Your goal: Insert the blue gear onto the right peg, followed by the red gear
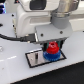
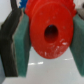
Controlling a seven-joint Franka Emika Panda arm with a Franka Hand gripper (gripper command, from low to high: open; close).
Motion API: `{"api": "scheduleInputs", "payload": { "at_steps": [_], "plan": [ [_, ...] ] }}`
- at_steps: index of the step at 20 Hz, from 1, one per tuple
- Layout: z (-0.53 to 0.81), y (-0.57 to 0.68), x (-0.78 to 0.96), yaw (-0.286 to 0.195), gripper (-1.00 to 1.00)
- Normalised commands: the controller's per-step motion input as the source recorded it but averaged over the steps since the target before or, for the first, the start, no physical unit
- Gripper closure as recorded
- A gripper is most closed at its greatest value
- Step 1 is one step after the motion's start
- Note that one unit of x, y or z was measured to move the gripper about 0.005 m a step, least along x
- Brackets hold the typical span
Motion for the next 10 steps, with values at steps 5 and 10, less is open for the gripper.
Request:
{"api": "scheduleInputs", "payload": {
  "at_steps": [5,10],
  "plan": [
    [0.38,0.10,0.00,0.000,1.00],
    [0.27,0.05,0.02,0.000,1.00]
  ]
}}
